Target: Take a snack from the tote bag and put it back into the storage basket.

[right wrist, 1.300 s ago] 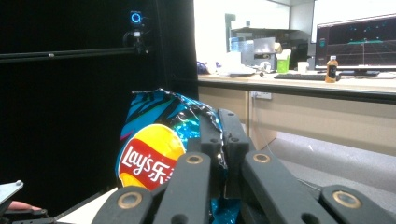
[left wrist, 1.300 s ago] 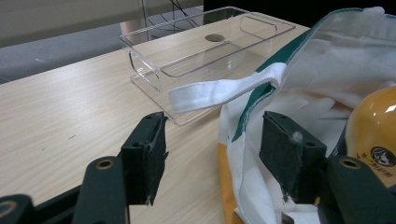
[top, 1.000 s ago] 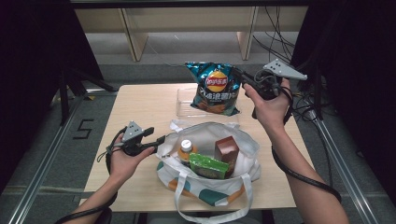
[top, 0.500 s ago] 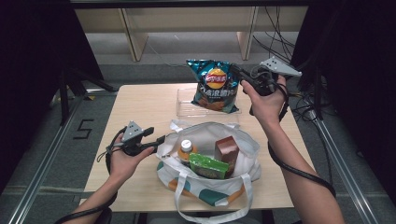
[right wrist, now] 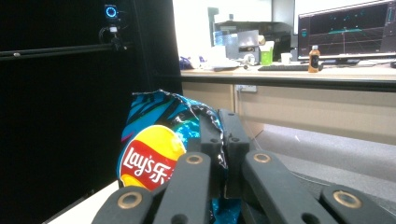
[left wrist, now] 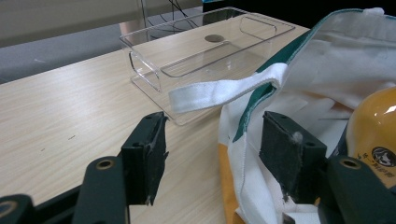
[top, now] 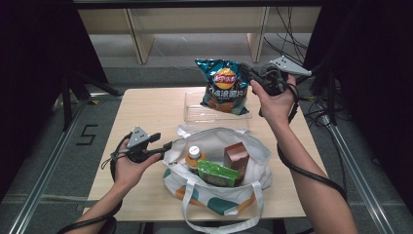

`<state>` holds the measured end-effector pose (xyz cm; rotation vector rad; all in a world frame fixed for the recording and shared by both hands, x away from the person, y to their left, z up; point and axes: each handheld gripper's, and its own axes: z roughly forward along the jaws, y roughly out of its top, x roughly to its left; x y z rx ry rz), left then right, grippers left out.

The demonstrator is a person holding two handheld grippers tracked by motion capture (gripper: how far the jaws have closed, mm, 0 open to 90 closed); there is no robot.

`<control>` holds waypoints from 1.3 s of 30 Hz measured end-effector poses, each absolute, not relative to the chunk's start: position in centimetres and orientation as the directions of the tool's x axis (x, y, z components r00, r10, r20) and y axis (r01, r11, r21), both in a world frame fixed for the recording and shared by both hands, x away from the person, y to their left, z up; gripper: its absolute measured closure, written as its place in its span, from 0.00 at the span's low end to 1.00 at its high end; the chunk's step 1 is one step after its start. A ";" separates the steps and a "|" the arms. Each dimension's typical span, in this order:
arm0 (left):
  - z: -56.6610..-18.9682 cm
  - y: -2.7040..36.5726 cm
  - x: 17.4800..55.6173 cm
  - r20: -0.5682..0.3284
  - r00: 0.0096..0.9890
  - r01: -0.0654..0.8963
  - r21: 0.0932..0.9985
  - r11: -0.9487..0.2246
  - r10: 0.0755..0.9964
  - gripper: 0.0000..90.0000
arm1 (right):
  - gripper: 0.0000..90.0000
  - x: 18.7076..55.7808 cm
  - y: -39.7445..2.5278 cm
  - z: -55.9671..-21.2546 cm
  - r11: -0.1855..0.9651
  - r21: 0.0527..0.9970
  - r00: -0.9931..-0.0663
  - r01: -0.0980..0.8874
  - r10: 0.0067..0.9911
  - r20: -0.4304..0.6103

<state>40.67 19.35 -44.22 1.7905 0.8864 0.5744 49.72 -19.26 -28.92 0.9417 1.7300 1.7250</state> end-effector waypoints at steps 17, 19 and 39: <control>-44.3 19.4 40.7 -0.027 0.620 0.306 0.929 -0.210 0.784 0.44 | 1.00 51.7 -18.9 -29.7 -0.068 0.988 -0.595 0.137 0.792 0.137; -44.3 19.4 40.7 -0.024 0.619 0.305 0.929 -0.212 0.785 0.44 | 1.00 51.9 -18.9 -29.8 -0.065 0.989 -0.598 0.136 0.790 0.134; -44.3 19.4 40.7 -0.023 0.617 0.308 0.927 -0.214 0.787 0.44 | 1.00 53.9 -18.5 -30.7 -0.068 0.983 -0.560 0.170 0.815 0.153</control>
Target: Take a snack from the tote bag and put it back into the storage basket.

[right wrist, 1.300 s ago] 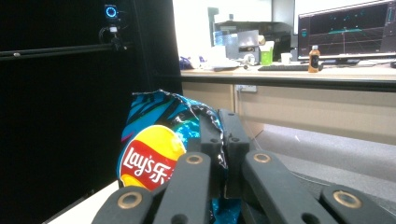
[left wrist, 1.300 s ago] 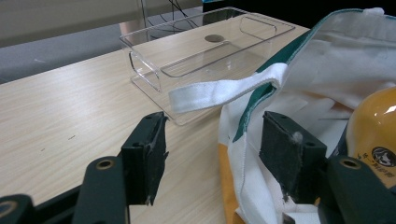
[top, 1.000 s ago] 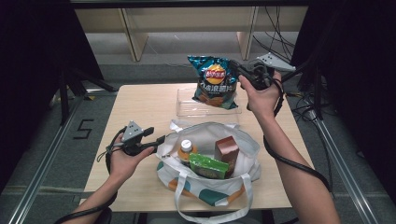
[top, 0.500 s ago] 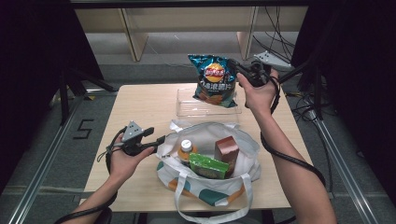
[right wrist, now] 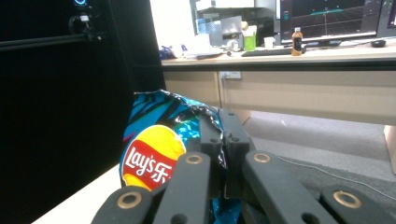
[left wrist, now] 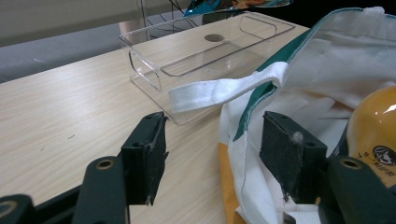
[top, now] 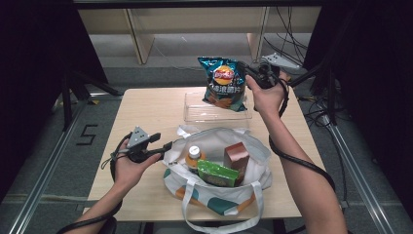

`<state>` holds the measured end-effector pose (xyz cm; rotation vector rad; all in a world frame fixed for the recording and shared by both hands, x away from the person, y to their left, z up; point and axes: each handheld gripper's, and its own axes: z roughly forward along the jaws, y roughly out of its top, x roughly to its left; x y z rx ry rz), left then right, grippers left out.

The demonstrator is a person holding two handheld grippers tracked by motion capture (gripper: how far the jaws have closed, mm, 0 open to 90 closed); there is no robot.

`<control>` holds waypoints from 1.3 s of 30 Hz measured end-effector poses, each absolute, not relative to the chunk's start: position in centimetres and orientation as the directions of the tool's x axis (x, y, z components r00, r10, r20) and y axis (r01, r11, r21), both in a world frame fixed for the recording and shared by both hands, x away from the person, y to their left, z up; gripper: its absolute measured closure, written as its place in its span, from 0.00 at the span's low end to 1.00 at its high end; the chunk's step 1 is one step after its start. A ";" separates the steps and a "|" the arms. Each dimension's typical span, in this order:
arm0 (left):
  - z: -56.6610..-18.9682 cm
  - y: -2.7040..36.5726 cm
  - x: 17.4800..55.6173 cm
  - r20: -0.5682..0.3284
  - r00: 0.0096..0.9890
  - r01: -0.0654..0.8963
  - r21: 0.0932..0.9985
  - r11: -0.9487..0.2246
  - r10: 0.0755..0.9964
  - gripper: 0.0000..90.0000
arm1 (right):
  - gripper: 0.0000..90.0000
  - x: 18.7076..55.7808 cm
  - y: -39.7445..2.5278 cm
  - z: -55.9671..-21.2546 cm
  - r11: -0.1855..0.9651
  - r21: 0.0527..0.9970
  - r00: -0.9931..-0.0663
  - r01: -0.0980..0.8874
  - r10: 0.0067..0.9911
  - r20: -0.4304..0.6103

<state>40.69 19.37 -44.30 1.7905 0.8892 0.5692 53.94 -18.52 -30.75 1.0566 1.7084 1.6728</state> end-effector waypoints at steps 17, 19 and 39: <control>-44.4 19.3 40.7 -0.022 0.618 0.309 0.926 -0.217 0.786 0.44 | 1.00 55.7 -18.6 -31.5 -0.077 0.978 -0.523 0.194 0.835 0.170; -44.4 19.3 40.8 -0.018 0.625 0.302 0.927 -0.221 0.780 0.44 | 1.00 55.9 -18.6 -31.6 -0.083 0.976 -0.518 0.199 0.837 0.176; -44.4 19.4 40.8 -0.020 0.624 0.305 0.927 -0.219 0.781 0.44 | 1.00 57.3 -19.0 -32.9 -0.094 0.968 -0.477 0.233 0.856 0.198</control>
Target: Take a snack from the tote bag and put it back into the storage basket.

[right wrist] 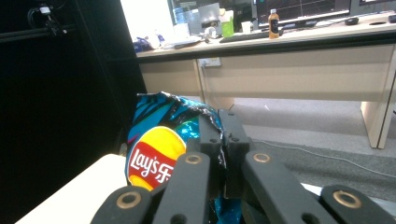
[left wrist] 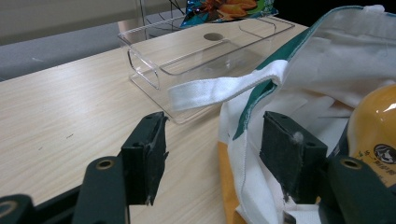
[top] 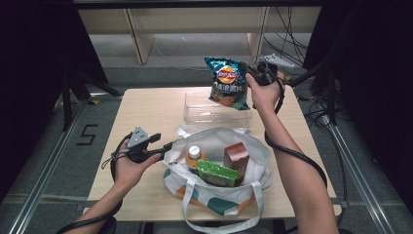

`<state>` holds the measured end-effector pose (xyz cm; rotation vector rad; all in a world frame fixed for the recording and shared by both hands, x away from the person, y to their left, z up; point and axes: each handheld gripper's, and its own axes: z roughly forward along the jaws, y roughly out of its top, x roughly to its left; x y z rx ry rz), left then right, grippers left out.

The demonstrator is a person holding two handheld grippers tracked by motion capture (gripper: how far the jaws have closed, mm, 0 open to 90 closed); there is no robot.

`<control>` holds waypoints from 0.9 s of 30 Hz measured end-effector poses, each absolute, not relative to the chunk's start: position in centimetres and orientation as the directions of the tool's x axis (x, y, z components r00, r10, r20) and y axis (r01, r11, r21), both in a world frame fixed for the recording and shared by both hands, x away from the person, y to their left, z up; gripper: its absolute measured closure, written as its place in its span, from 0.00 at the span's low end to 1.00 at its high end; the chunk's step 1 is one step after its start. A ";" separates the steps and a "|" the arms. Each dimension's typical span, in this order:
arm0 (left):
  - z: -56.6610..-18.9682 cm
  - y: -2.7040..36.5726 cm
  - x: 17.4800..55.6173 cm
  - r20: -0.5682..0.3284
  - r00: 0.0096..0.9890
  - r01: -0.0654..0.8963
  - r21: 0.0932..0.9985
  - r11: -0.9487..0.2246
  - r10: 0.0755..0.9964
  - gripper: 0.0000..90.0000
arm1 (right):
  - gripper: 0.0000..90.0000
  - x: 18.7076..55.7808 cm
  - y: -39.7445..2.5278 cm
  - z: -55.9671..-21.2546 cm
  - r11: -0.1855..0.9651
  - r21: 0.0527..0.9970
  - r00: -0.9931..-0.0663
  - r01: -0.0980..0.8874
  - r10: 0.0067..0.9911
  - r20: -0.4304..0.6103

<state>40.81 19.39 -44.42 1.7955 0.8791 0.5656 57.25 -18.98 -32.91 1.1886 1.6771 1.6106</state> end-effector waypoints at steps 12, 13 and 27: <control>-44.3 19.5 40.9 0.008 0.624 0.284 0.929 -0.237 0.781 0.44 | 1.00 57.9 -18.6 -33.3 -0.101 0.964 -0.471 0.246 0.857 0.210; -44.3 19.4 40.8 -0.010 0.622 0.297 0.928 -0.224 0.783 0.44 | 1.00 57.8 -18.5 -33.3 -0.105 0.962 -0.470 0.254 0.855 0.218; -44.3 19.3 40.6 -0.020 0.622 0.308 0.926 -0.220 0.783 0.44 | 1.00 58.2 -17.9 -34.0 -0.094 0.962 -0.468 0.257 0.859 0.209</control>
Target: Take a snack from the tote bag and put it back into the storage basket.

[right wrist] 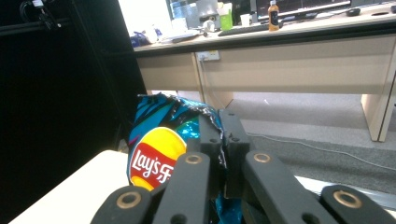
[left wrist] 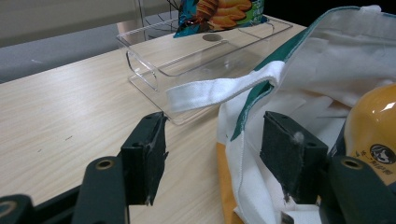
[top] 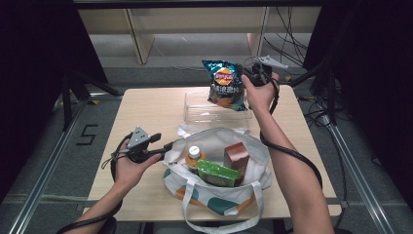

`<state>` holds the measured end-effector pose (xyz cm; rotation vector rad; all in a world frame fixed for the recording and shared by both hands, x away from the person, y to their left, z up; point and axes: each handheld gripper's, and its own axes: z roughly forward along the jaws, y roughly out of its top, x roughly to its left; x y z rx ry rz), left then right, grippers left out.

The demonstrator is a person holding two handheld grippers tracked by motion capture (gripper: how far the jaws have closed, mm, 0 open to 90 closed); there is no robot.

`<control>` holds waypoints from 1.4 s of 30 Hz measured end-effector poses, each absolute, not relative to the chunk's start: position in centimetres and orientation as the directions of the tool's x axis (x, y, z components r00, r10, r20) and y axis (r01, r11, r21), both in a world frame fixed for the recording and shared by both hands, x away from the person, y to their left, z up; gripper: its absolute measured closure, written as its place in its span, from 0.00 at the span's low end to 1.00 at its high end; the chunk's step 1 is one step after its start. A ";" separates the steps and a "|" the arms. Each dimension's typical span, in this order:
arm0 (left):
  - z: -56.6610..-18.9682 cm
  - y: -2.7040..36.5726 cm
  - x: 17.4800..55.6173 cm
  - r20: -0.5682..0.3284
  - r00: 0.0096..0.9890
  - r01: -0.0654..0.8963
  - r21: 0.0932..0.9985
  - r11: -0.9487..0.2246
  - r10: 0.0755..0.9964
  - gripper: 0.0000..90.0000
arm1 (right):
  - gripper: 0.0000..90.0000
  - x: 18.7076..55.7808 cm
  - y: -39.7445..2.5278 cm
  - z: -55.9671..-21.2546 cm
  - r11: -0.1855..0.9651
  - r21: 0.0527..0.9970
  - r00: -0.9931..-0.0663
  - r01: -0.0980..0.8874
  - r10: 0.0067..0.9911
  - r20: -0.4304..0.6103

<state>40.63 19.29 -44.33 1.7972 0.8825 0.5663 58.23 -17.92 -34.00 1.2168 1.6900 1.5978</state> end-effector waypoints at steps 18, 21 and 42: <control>-44.3 19.3 40.6 -0.021 0.623 0.306 0.926 -0.219 0.782 0.44 | 1.00 59.0 -17.5 -35.2 -0.094 0.956 -0.453 0.277 0.864 0.217; -44.3 19.3 40.6 -0.022 0.623 0.307 0.926 -0.218 0.782 0.44 | 1.00 59.1 -17.5 -35.5 -0.083 0.957 -0.456 0.278 0.866 0.207; -44.3 19.3 40.6 -0.021 0.626 0.307 0.926 -0.222 0.780 0.44 | 1.00 59.6 -17.6 -37.2 -0.109 0.941 -0.419 0.319 0.875 0.243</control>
